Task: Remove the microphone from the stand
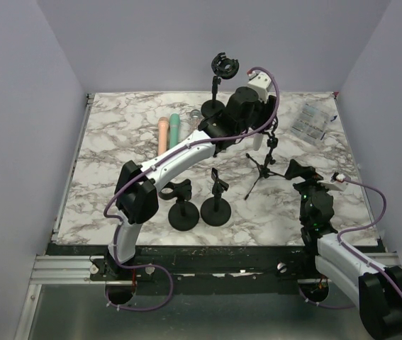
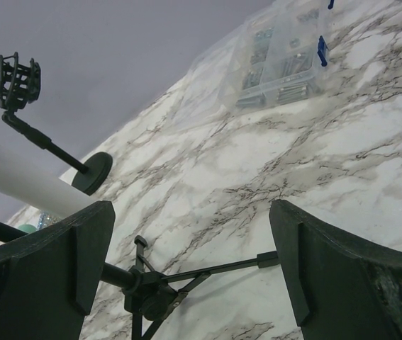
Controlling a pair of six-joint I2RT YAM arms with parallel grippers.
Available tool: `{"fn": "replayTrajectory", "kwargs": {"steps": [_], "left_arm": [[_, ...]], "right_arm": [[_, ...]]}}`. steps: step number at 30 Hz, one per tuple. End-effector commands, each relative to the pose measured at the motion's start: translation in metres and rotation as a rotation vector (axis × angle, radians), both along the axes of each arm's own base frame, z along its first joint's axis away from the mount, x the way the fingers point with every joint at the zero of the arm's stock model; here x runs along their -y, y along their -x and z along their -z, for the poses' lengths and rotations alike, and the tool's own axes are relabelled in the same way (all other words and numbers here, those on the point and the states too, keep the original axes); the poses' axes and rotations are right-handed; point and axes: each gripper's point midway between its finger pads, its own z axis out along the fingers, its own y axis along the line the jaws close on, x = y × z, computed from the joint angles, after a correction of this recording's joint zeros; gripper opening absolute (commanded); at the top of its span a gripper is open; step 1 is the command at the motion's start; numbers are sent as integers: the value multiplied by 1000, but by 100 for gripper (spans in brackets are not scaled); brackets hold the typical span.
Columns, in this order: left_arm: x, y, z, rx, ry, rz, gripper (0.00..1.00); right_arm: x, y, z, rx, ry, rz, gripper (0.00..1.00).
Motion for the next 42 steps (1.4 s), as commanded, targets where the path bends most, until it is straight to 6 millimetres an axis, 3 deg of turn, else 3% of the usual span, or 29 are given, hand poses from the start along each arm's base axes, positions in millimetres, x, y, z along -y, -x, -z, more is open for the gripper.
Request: {"fn": "replayTrajectory", "kwargs": {"steps": [1, 6, 12, 15, 19, 24, 28, 30, 37, 42], "left_arm": [[-3, 2, -33, 44, 5, -1, 24], [-7, 12, -69, 94, 13, 39, 17], [-19, 34, -133, 201, 23, 110, 13], [-34, 46, -170, 270, 60, 110, 5], [-59, 63, -211, 351, 88, 95, 2], [-100, 77, -234, 389, 63, 24, 2], [-140, 82, -228, 356, 13, -30, 0], [-166, 81, -215, 317, -32, -79, 0], [-273, 65, -121, 60, -121, -278, 0], [-333, 51, -45, -151, -226, -412, 0]], "right_arm": [[7, 2, 2, 0, -14, 39, 100], [6, 2, 2, -1, -12, 37, 100], [6, 2, 3, -4, -12, 34, 100], [5, 1, 2, -5, -10, 30, 100], [5, 0, 2, -8, -7, 30, 100], [2, -1, 2, -12, -2, 17, 100], [1, -1, 3, -17, -2, 13, 100], [1, -2, 3, -17, -3, 10, 100], [-3, -4, 5, -28, -2, -8, 100], [-5, -5, 7, -37, -7, -18, 100]]}}
